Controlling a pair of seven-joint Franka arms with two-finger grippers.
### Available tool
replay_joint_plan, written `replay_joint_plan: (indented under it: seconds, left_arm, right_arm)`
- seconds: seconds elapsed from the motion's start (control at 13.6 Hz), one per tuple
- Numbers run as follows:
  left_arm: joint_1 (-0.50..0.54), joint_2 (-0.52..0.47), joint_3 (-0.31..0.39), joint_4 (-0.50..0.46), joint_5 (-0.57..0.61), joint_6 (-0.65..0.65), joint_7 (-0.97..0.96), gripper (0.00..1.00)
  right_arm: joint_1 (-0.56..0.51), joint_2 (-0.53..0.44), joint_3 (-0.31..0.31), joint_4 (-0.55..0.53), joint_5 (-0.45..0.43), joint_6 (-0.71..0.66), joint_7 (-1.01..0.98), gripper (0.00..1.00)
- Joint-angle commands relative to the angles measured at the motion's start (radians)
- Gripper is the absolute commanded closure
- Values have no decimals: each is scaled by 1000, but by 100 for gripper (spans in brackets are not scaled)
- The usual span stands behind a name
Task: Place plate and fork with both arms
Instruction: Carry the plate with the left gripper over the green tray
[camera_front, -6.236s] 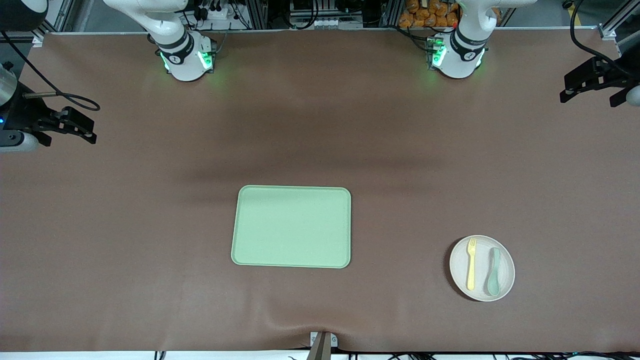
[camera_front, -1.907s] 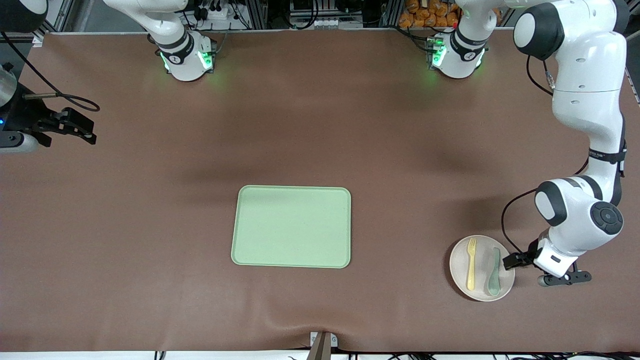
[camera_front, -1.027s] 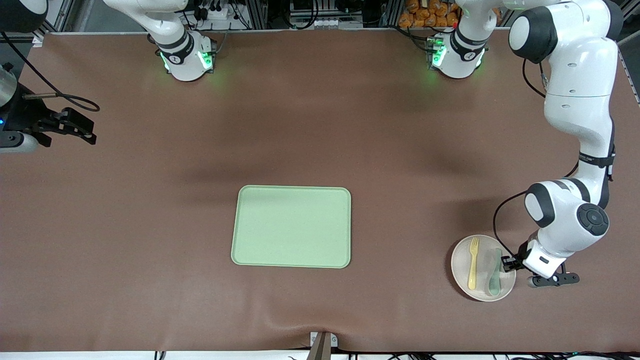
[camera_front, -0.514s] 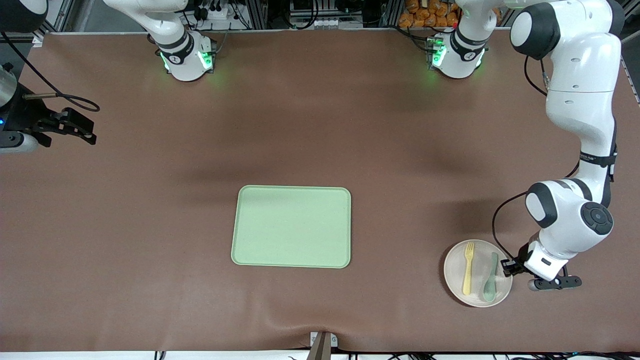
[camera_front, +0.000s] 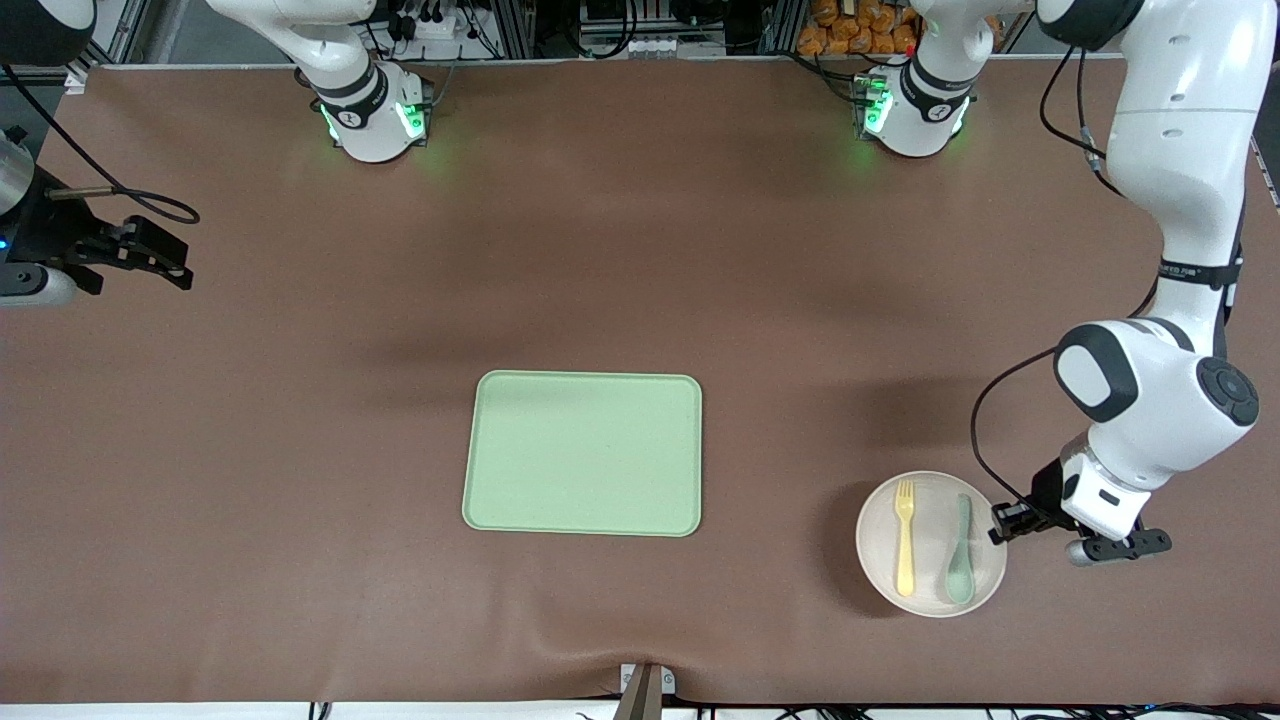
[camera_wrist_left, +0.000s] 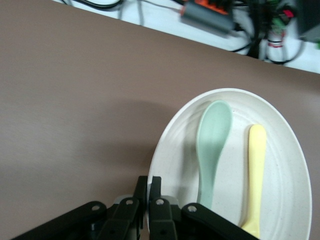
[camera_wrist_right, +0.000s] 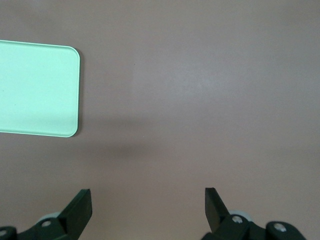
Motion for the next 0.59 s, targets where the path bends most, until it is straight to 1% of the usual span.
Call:
replay_joint_plan:
  seconds: [0.0,0.15,0.22,0.44,0.51]
  left_arm:
    - [-1,-68,-63,-66,-20,3,-72,100]
    - [-24,-71,-123,-66,-20,-3,-147,100]
    - [-53,-68,-134,-60,-10,-3,-202,100]
    - [-191,-54,-133,-47,-6,-3,-346,100]
    - [-229,-31,-125,-20,-3,-3,-395,100]
  right_arm:
    - [-18,0,11,5,9,1,-1,0]
    - [-18,0,11,5,8,1,-1,0]
    - [-18,0,11,5,8,1,-1,0]
    - [-18,0,11,5,9,1,-1,0]
    - [-18,0,11,4,9,1,-1,0]
